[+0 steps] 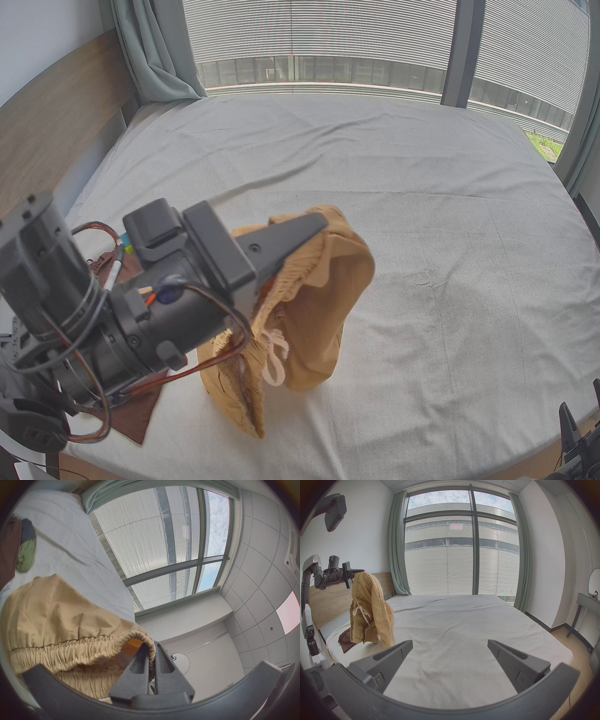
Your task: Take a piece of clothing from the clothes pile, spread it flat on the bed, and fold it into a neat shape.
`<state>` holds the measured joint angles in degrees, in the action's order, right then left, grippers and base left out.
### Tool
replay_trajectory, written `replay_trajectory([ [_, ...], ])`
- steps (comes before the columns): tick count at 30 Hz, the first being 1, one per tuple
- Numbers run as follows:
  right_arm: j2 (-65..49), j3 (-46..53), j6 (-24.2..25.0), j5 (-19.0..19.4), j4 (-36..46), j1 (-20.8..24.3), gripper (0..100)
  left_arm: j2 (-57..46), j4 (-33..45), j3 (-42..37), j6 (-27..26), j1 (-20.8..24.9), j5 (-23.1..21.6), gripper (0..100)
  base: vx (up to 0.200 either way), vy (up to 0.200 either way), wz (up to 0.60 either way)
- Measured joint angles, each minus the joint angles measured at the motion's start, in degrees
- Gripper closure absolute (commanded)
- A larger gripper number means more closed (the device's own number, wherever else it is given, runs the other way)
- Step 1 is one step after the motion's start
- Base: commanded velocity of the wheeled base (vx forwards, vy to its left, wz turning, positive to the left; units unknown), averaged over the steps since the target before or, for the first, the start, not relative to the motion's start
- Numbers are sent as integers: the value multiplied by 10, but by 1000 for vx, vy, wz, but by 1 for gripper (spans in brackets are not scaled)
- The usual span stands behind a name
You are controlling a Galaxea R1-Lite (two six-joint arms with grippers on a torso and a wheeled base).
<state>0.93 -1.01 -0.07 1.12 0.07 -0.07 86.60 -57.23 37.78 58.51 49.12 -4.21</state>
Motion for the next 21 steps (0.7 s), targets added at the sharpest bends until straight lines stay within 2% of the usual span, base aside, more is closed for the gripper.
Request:
replay_trajectory([
  [10,0,0,0,0,0,0,0,94,-62,31,24,41,-34,100,0,0,0],
  [16,0,0,0,0,0,0,0,150,-111,70,27,74,-73,100,0,0,0],
  [21,0,0,0,0,0,1,0,169,-119,112,44,94,-88,100,0,0,0],
])
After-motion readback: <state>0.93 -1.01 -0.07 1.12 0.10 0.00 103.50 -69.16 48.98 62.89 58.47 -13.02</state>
